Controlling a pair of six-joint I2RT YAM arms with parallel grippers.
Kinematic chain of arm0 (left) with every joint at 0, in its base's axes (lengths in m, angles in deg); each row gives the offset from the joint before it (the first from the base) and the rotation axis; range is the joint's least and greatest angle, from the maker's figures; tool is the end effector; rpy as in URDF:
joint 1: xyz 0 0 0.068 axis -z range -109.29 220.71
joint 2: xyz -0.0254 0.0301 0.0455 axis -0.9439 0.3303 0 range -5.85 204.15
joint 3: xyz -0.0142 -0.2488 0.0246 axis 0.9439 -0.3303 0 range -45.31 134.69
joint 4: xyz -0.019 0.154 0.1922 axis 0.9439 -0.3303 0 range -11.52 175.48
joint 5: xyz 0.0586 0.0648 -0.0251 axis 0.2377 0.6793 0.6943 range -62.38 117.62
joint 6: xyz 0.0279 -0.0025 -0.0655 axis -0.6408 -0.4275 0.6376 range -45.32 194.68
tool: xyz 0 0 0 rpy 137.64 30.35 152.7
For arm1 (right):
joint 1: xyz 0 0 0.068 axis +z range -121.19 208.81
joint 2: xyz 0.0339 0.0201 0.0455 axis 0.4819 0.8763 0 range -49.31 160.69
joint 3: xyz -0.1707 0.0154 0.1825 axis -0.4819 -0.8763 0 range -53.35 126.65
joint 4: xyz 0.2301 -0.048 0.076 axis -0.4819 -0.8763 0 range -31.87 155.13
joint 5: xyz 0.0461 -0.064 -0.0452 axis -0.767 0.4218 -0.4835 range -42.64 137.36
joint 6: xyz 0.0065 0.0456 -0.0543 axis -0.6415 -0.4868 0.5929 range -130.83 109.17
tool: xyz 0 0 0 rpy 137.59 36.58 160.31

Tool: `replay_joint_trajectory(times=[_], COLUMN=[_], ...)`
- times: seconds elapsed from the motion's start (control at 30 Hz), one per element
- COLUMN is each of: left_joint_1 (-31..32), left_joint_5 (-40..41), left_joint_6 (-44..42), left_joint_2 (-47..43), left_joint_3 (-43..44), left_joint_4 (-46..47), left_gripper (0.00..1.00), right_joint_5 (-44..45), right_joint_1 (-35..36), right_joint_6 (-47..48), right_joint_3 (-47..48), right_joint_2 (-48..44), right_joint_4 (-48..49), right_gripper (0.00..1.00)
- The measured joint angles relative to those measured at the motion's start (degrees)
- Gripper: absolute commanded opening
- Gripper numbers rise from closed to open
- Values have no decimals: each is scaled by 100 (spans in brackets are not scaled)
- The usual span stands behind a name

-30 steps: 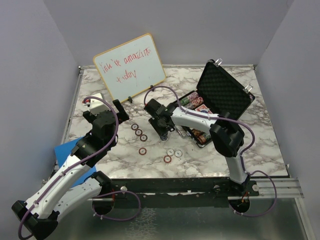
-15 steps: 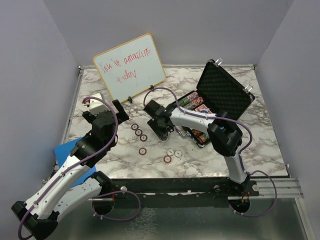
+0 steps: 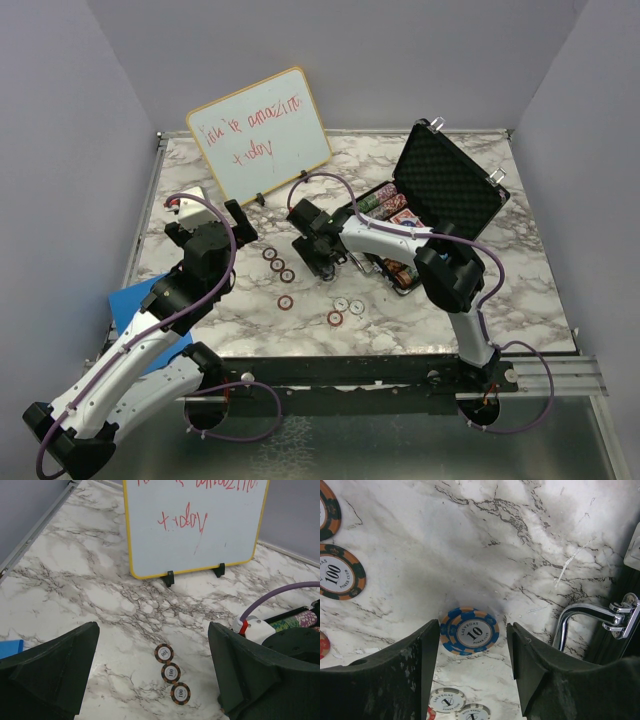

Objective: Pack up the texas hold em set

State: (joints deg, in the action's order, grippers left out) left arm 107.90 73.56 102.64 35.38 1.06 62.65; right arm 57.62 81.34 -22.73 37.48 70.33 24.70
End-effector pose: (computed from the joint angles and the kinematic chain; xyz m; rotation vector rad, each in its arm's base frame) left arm 0.1621 -0.0701 0.3177 -0.3889 1.7413 -0.0617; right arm 0.2611 0.3237 0.1416 -0.9092 2.5855 0.0596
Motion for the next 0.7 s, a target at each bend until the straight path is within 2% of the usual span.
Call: replay_joint_trajectory(times=[0.43, 0.7], left_joint_1=[0, 2], left_joint_5=[2, 24], left_joint_6=[0, -31], left_joint_2=[2, 2], left_joint_3=[0, 0], left_joint_4=[0, 0], left_gripper=[99, 99], right_joint_5=[22, 223], right_joint_1=[0, 0], right_joint_6=[-341, -476], right_joint_3=[0, 68], right_joint_2=[0, 170], right_joint_4=[195, 181], right_gripper=[63, 56])
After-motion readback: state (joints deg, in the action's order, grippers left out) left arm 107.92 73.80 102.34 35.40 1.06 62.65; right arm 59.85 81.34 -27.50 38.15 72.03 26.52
